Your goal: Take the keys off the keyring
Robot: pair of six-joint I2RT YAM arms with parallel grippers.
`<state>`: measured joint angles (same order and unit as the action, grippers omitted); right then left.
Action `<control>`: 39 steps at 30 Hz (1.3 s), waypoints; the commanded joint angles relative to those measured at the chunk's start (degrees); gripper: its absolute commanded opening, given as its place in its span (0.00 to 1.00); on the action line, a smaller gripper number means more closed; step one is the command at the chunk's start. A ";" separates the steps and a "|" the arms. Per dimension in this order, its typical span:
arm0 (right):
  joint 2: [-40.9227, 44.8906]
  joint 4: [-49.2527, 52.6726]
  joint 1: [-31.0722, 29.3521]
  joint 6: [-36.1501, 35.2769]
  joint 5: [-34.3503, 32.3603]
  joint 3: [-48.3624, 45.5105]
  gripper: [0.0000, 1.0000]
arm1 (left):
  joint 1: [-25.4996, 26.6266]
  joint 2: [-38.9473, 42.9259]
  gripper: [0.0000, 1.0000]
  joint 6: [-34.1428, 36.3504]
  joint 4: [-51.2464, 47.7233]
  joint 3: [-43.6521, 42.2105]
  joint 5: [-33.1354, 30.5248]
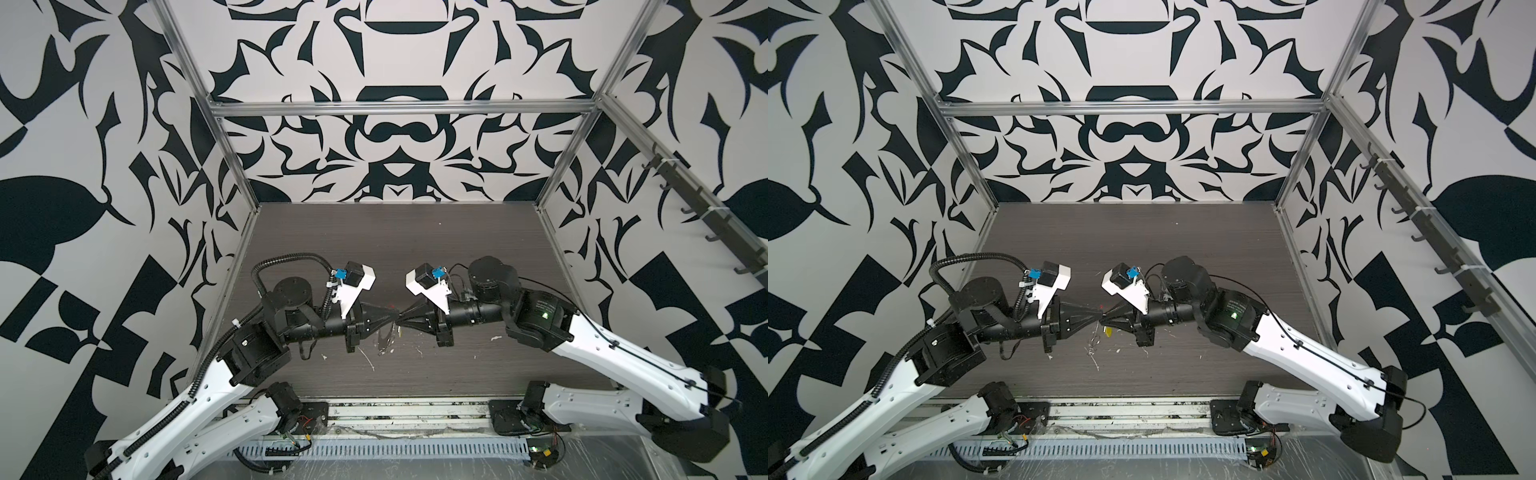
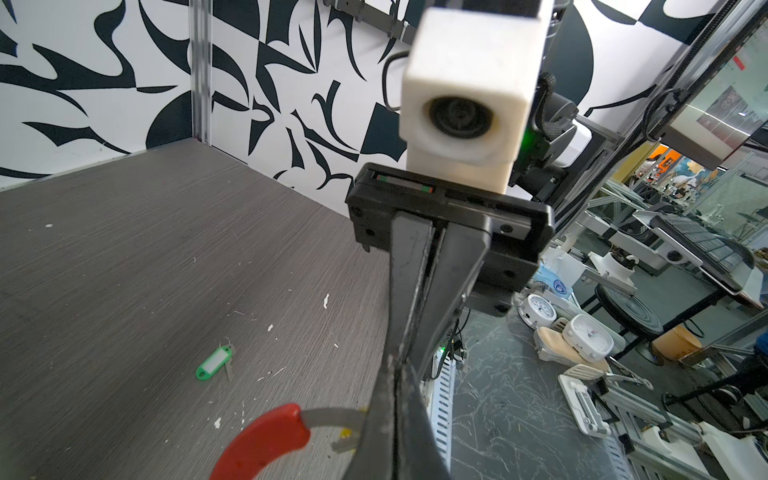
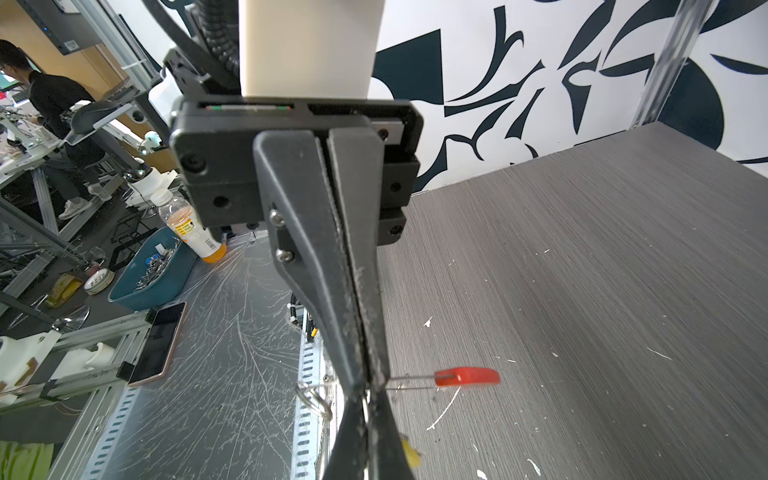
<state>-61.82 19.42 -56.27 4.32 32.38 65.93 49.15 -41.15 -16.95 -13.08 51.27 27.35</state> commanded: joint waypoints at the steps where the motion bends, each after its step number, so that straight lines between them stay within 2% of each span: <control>1: 1.86 -5.12 0.18 -0.67 -1.78 0.00 0.03 | -0.10 1.45 0.00 -2.70 1.73 -2.38 -4.11; 7: 2.89 -6.41 0.20 -0.49 -2.74 -1.15 0.04 | -0.10 2.90 0.00 -3.68 3.94 -3.61 -6.08; 13: 3.29 -6.15 0.20 -0.54 -2.82 -1.42 0.00 | -0.15 3.38 0.00 -4.65 5.77 -4.31 -6.08; 16: 3.20 -5.95 0.20 -0.54 -2.67 -1.46 0.12 | -0.10 3.33 0.00 -4.89 6.14 -4.25 -6.05; 21: 3.63 -6.39 0.16 -0.52 -2.85 -1.91 0.18 | -0.11 3.41 0.00 -4.95 6.14 -4.24 -6.04; 25: 3.64 -6.32 0.13 -0.52 -2.77 -1.87 0.00 | -0.10 3.37 0.00 -5.12 6.18 -4.24 -6.00; 33: 3.42 -4.63 0.35 -1.41 -2.42 -0.89 0.00 | -0.10 3.28 0.00 -5.28 4.30 -3.01 -4.85; 34: 3.14 -3.43 0.46 -1.95 -2.41 -0.37 0.00 | -0.10 3.55 0.05 -4.63 2.19 -2.23 -5.65; 36: 2.64 -1.53 0.72 -2.92 -2.25 0.59 0.00 | -0.12 4.32 0.23 -3.93 -0.67 -1.45 -6.32; 37: 2.38 -0.86 0.98 -3.25 -1.92 0.92 0.00 | -0.10 4.84 0.28 -3.37 -1.67 -1.19 -6.60; 39: 1.85 0.24 1.16 -3.83 -1.02 1.71 0.00 | -0.10 5.15 0.30 -2.25 -3.84 -0.55 -6.68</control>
<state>-59.72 18.96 -55.61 2.50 29.82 64.36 49.19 -37.26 -20.71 -12.75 47.99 21.65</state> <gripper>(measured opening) 0.044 0.296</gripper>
